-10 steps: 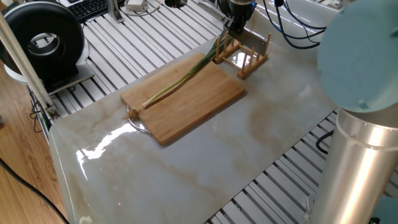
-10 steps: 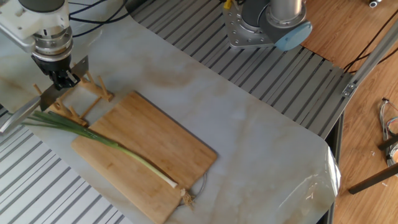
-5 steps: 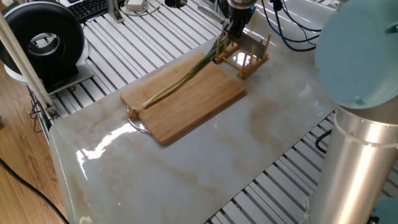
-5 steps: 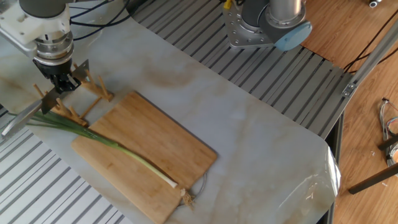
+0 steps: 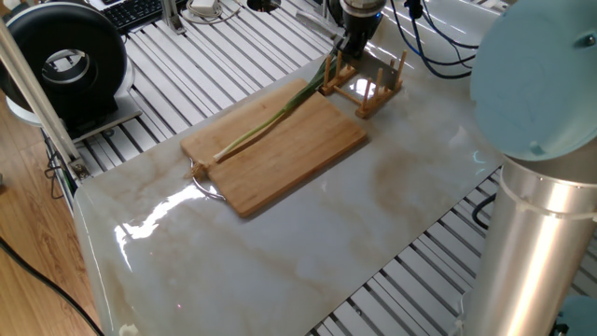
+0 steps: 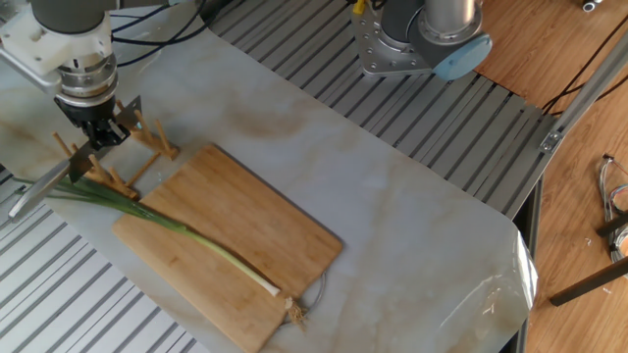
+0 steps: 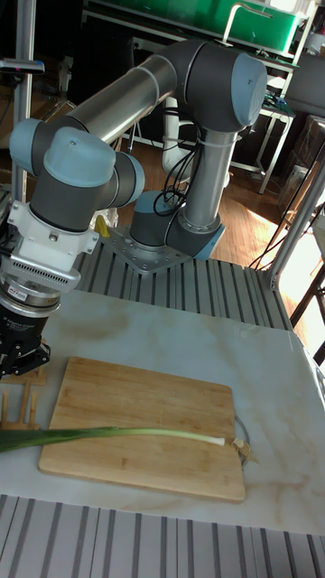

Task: Chop the green garlic

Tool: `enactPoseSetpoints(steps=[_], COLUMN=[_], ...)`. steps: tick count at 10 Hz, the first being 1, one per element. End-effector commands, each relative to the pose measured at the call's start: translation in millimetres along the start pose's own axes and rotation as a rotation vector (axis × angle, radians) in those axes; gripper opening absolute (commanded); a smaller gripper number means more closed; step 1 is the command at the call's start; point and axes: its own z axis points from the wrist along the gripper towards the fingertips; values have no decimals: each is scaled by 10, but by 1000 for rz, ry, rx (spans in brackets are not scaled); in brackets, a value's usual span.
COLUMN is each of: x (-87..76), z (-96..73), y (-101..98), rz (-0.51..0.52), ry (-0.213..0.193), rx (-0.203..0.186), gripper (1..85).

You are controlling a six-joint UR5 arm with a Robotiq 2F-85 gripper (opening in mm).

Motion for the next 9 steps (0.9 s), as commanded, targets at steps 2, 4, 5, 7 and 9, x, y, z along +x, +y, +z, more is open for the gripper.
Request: enactPoseSetpoints(steps=[2,4,5,7,9], x=[35,47,52,64,85], z=[1,4,9,22,39], y=[28,34,22,4,-19], rz=[-18,-24,-22,-15,-2], ry=[13,19,20,26,29], rx=[-20,-23,-20,-16,-10], gripper=[67,120,123,123,117])
